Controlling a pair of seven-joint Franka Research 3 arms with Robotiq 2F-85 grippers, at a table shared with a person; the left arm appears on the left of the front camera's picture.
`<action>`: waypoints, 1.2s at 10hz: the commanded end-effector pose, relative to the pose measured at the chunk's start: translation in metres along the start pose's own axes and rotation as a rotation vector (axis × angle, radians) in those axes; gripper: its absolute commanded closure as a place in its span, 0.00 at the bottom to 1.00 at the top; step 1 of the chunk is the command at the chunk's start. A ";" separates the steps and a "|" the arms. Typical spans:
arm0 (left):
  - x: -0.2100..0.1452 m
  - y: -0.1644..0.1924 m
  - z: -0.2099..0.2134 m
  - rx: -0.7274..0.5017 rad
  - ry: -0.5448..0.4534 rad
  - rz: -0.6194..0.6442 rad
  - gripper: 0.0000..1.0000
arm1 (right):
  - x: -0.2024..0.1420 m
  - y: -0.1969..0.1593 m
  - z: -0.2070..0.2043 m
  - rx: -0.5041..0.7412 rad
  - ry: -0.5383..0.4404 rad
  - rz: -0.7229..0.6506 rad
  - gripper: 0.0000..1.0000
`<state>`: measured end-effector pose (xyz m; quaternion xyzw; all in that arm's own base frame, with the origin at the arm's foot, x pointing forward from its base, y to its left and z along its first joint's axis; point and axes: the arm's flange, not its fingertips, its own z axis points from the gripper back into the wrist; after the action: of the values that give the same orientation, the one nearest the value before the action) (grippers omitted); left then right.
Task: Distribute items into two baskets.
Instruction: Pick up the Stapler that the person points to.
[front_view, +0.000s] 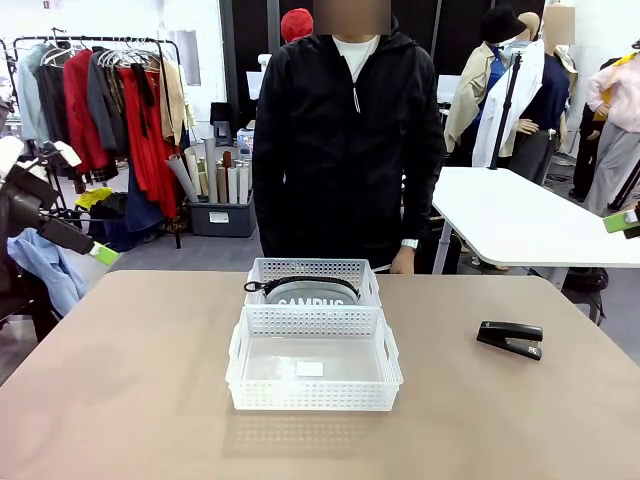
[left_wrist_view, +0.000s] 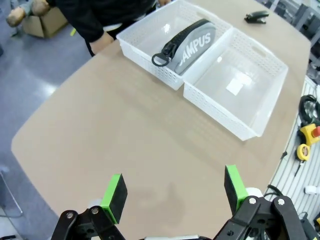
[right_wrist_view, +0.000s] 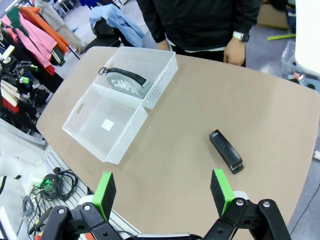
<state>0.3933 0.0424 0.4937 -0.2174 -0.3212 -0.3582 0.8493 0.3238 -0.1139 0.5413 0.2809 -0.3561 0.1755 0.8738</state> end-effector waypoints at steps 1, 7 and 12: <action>0.009 0.000 0.001 0.006 0.006 0.013 0.00 | 0.001 0.000 0.000 0.018 -0.018 0.011 0.00; 0.009 0.000 0.001 0.006 0.006 0.013 0.00 | 0.001 0.000 0.000 0.018 -0.018 0.011 0.00; 0.009 0.000 0.001 0.006 0.006 0.013 0.00 | 0.001 0.000 0.000 0.018 -0.018 0.011 0.00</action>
<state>0.3959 0.0389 0.4991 -0.2155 -0.3217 -0.3581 0.8496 0.3238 -0.1138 0.5413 0.2808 -0.3561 0.1755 0.8738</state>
